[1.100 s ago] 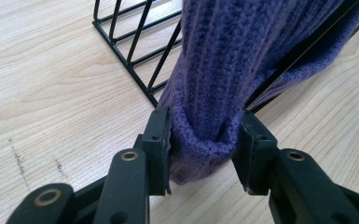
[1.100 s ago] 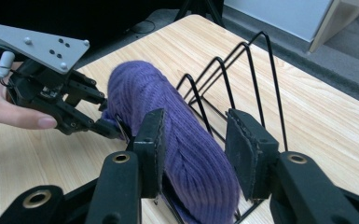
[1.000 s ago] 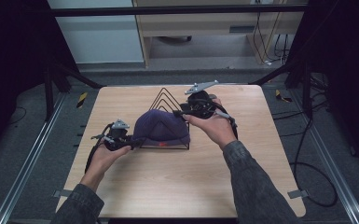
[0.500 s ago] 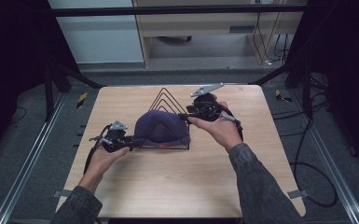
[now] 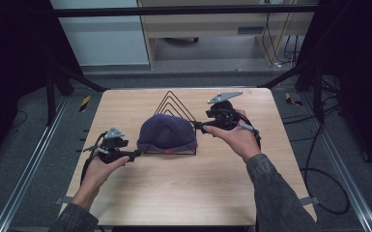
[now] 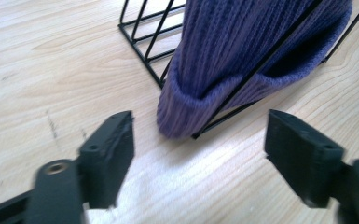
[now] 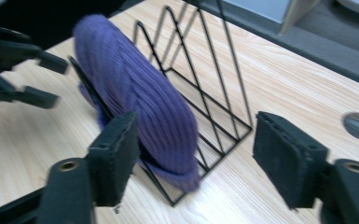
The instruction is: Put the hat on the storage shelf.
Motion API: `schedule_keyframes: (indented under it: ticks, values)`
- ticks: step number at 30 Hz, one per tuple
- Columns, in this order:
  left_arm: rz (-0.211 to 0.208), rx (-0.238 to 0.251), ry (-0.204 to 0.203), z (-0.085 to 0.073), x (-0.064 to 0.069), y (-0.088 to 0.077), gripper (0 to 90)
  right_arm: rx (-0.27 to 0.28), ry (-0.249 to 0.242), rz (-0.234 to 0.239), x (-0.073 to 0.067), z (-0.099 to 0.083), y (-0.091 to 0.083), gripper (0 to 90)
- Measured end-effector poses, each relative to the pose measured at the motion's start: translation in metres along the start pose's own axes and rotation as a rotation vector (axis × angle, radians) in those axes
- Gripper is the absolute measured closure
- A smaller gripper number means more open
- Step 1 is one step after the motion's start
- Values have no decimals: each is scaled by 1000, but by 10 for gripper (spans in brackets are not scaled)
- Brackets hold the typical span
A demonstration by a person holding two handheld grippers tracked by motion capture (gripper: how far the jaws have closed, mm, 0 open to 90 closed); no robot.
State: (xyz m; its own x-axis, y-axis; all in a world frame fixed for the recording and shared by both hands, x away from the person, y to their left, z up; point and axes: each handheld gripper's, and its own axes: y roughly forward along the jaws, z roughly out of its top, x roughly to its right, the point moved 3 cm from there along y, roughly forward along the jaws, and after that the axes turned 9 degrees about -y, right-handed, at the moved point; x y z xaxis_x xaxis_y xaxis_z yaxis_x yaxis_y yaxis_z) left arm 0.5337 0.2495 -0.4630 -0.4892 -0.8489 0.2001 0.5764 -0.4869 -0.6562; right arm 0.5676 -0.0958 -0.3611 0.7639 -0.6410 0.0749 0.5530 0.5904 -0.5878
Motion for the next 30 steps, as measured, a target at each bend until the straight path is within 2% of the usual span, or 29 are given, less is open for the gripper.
schedule_keyframes:
  ticks: [4, 10, 14, 18, 26, 30]
  values:
    - [7, 6, -22, -10, -3, -7, 128, -2, 17, -33, 6, -14, -8, 229]
    - [10, 21, -53, -23, -10, -12, 82, -17, 56, -81, 17, -37, -20, 145]
    - [49, -17, -15, -36, -15, -13, 74, -22, 79, -92, 21, -56, -26, 114]
    - [37, -29, -36, -45, -20, -14, 59, -19, 96, -96, 23, -78, -31, 107]
    - [48, -58, -17, -50, -22, -8, 58, -59, 145, -89, 23, -121, -30, 103]
    - [78, -85, -19, -55, -25, -5, 60, -77, 164, -94, 23, -140, -27, 103]
